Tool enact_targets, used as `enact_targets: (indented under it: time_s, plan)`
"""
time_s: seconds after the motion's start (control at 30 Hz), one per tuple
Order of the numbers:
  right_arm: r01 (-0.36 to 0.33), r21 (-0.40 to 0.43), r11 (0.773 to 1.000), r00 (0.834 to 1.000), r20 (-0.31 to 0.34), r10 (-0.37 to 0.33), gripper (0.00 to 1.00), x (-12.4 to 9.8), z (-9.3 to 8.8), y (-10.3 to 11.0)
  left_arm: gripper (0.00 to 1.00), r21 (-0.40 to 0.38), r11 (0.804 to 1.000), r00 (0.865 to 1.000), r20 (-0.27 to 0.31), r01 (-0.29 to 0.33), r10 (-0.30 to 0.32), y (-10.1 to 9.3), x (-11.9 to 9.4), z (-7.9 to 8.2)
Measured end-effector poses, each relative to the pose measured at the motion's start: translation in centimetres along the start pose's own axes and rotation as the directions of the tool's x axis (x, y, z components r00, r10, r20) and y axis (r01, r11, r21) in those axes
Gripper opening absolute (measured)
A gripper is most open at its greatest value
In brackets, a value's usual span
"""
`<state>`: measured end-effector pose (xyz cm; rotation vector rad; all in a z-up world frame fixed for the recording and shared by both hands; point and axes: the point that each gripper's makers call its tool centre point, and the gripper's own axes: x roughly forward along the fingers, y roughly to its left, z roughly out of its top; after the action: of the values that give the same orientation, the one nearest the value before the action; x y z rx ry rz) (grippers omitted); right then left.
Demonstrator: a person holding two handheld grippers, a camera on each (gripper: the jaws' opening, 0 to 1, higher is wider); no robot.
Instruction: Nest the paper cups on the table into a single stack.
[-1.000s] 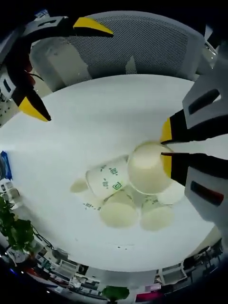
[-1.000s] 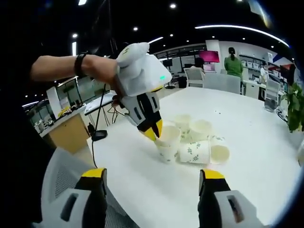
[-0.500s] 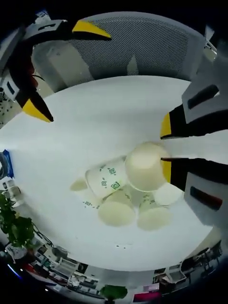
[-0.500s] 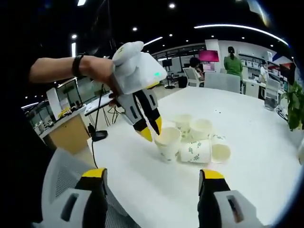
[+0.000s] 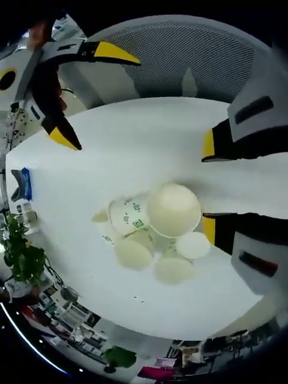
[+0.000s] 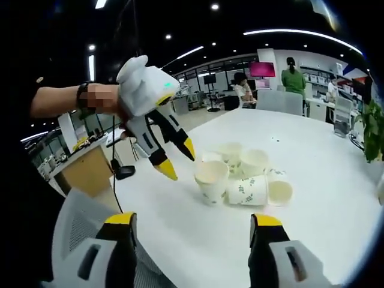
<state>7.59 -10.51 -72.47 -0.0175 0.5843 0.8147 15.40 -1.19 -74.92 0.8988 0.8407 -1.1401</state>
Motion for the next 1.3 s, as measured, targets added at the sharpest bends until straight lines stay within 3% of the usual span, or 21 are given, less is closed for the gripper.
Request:
enact_targets:
  time_s: [0.1,0.27,0.43,0.6,0.77,1.13,1.3]
  plan:
    - [0.001,0.006,1.0,1.0,0.002,-0.001,0.77,-0.1,0.0,0.3,0.34,-0.069,0.997,0.998,0.055,-0.02,0.024,-0.1,-0.4,0.2]
    - [0.001,0.015,1.0,1.0,-0.007,-0.001,0.76,-0.1,-0.4,0.3,0.39,-0.193,0.981,0.982,0.179,-0.028,0.063,-0.4,-0.9,0.3]
    - [0.004,0.029,1.0,1.0,-0.004,-0.004,0.76,-0.1,-0.4,0.5,0.43,-0.256,0.966,0.979,0.183,-0.043,0.093,-1.3,-1.0,-0.9]
    - [-0.001,0.031,1.0,1.0,-0.006,0.001,0.75,0.0,-0.5,0.5,0.43,-0.334,0.94,0.965,0.219,-0.062,0.141,-1.8,-1.6,-1.4]
    - [-0.007,0.032,0.999,1.0,-0.012,0.007,0.75,0.2,-0.7,0.5,0.48,-0.395,0.917,0.96,0.229,-0.057,0.158,-2.5,-1.8,-2.2]
    - [-0.017,0.041,0.999,1.0,-0.019,0.018,0.74,0.6,-1.1,0.9,0.49,-0.469,0.879,0.958,0.204,-0.086,0.203,-2.7,-1.8,-4.4]
    - [-0.021,0.043,0.999,0.999,-0.025,0.022,0.74,0.5,-1.3,1.2,0.48,-0.481,0.871,0.956,0.199,-0.095,0.214,-2.4,-2.0,-4.9]
